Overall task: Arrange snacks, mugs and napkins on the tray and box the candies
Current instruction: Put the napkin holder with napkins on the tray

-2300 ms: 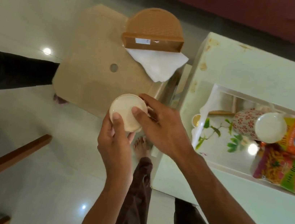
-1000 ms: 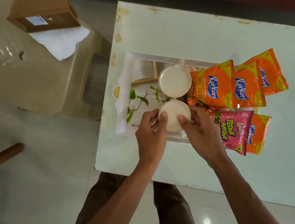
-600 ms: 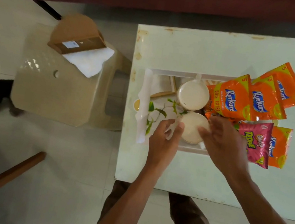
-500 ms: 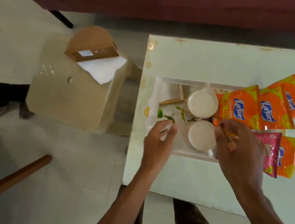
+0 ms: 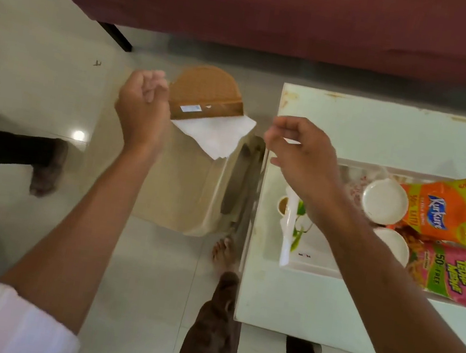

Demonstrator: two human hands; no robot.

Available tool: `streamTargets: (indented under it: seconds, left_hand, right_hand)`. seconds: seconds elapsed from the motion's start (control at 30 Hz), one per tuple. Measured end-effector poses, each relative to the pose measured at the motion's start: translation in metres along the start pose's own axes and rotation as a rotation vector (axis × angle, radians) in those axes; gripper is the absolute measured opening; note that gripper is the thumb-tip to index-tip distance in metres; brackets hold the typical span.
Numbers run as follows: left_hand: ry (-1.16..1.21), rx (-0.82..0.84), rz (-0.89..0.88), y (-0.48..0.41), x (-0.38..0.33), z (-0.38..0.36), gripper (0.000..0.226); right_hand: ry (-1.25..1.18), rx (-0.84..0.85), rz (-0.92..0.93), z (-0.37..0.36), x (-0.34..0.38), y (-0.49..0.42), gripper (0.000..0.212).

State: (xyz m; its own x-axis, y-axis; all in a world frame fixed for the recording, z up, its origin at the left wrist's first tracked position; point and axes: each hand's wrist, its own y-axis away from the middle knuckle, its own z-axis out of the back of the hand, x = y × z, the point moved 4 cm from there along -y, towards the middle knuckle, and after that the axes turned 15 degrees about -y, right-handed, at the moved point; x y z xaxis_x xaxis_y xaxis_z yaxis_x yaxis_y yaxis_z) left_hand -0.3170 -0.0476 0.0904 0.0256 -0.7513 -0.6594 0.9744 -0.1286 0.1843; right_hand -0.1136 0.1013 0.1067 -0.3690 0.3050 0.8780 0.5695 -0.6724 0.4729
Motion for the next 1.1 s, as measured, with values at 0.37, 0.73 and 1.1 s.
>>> streamTargets:
  seconds: [0.37,0.73,1.1]
  left_hand:
    - [-0.091,0.354,0.147,-0.085,0.011,-0.028,0.021]
    - [0.048,0.431,-0.001,-0.05,0.001,-0.012,0.016]
    - [0.096,0.174,-0.557,0.112,-0.004,-0.017,0.016]
  right_hand:
    - [-0.059,-0.057,-0.061,-0.084,-0.001,-0.051,0.022]
    - [-0.094,-0.138,-0.074,-0.088,0.01,-0.038,0.033]
    - [-0.452,-0.153,-0.228,-0.059,0.001,0.004,0.037]
